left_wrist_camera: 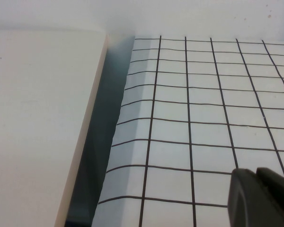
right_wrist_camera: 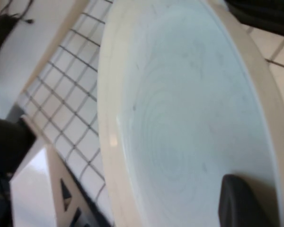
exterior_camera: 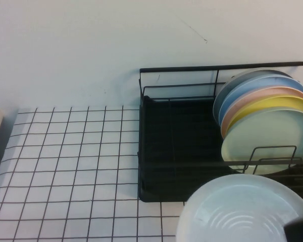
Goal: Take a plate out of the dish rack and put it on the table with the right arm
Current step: Place the plate from the table
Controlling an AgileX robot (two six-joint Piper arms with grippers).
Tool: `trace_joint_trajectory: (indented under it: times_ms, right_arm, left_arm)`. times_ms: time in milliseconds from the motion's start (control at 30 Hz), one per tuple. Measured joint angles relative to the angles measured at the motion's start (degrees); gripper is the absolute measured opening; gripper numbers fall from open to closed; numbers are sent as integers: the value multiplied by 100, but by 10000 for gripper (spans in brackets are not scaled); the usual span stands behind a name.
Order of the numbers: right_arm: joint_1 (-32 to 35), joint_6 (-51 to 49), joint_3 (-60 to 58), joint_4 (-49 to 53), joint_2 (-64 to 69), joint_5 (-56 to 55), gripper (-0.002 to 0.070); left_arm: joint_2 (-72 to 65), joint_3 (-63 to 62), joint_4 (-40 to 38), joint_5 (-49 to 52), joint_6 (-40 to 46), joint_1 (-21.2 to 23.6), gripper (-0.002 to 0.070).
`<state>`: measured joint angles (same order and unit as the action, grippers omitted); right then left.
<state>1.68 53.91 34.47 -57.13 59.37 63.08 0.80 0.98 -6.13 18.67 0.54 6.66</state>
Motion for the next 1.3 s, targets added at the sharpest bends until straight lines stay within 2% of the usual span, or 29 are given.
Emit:
trace_joint_trajectory:
  times_ms: [200,633,767,900,967,1033,1100,1267,1300]
  right_arm:
    - [0,349,-599,0,784,-1170,114]
    - [0,1522,-465,-219,2694,-1892,119]
    - [0,1886,-268,-197,2828,-1929,185]
    - [0,1953,84,53,2835,-1909,315]
    - [0,1886,297,258,2835,-1771,365]
    - [0,1838,374,343,2844,-1718,376]
    - [0,1248,843,1039,2844,-1383,400]
    - [0,217,1451,2058,2844,-824,376]
    - [0,-136,1700,2371,2844,-538,327]
  left_arm:
    - [0,0,0,0,0,0,-3]
    - [0,0,0,0,0,0,-3]
    - [0,0,0,0,0,0,-3]
    - [0,0,0,0,0,0,-3]
    - [0,0,0,0,0,0,-3]
    - [0,0,0,0,0,0,-3]
    - [0,0,0,0,0,0,-3]
    - [0,0,0,0,0,0,-3]
    - [0,0,0,0,0,0,-3]
